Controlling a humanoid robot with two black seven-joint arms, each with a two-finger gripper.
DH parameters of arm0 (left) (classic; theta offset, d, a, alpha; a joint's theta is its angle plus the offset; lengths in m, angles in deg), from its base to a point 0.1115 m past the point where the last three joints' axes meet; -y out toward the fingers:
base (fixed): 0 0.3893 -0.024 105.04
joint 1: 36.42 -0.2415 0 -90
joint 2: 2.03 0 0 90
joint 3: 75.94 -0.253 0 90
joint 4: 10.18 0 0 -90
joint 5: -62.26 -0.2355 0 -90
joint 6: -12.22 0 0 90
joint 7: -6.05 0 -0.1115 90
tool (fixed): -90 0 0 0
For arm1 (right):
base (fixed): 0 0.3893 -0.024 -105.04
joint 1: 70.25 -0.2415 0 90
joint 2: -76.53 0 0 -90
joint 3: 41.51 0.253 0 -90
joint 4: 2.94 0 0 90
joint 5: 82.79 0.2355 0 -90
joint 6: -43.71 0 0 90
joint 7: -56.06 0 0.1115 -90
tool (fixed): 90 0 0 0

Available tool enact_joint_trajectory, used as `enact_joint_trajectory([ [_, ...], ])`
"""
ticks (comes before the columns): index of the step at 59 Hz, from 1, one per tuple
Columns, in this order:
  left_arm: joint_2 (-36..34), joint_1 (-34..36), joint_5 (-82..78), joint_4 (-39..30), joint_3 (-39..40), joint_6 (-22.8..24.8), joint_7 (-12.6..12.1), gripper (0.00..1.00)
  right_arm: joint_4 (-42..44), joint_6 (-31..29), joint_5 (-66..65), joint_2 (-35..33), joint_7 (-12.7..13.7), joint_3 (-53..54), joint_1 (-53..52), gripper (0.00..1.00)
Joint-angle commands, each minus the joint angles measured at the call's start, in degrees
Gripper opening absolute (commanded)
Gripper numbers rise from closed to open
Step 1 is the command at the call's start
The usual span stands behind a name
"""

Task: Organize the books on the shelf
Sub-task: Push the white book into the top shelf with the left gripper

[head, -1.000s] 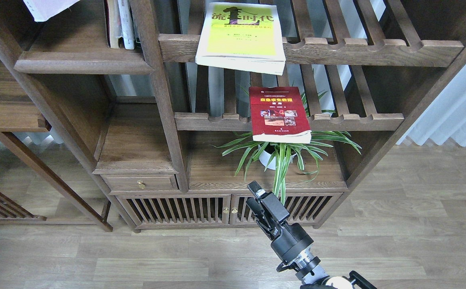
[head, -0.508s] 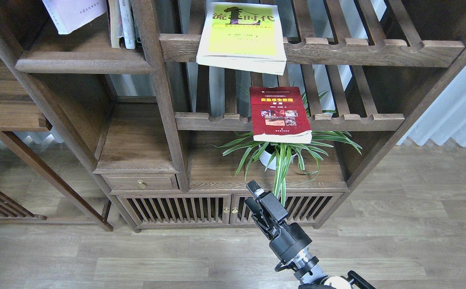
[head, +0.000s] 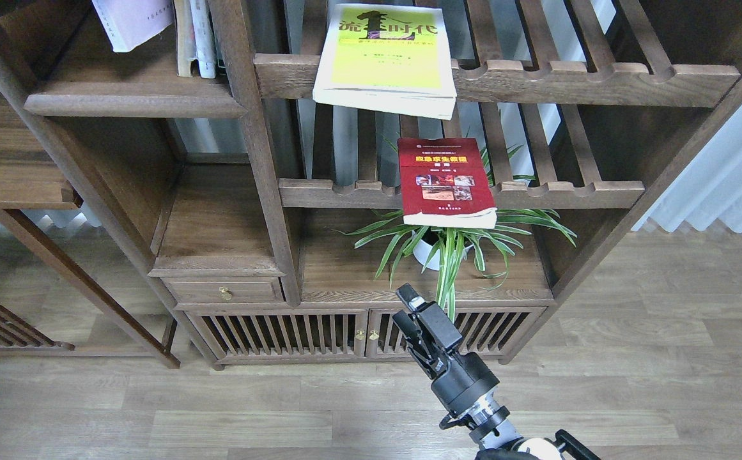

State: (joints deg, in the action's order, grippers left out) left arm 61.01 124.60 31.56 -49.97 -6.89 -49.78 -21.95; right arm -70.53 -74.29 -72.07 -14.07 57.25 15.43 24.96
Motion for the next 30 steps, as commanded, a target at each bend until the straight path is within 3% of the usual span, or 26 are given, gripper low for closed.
enact_joint_trajectory([
  [1,-0.91,-0.52,-2.09,0.58,-0.23,0.00,0.00,0.00,-0.08,0.00,0.00,-0.01,0.04,0.02,-0.02,0.98],
  [13,-0.82,-0.70,-4.11,0.85,-0.41,0.00,0.00,0.00,-0.44,0.00,0.00,-0.01,0.04,0.02,-0.11,0.98],
  [15,-0.73,-0.70,-4.90,0.85,-0.32,0.00,1.01,0.00,-0.44,0.00,0.00,-0.01,0.04,0.02,-0.11,0.98],
  [28,-0.20,-0.70,-12.72,0.50,-0.41,0.00,15.85,0.00,-0.44,0.00,0.87,0.17,-0.05,0.02,-0.37,0.98],
  [30,-0.20,-0.70,-13.42,0.23,-0.41,0.00,17.18,0.00,-0.44,0.00,1.05,0.34,-0.05,0.02,-0.38,0.98],
])
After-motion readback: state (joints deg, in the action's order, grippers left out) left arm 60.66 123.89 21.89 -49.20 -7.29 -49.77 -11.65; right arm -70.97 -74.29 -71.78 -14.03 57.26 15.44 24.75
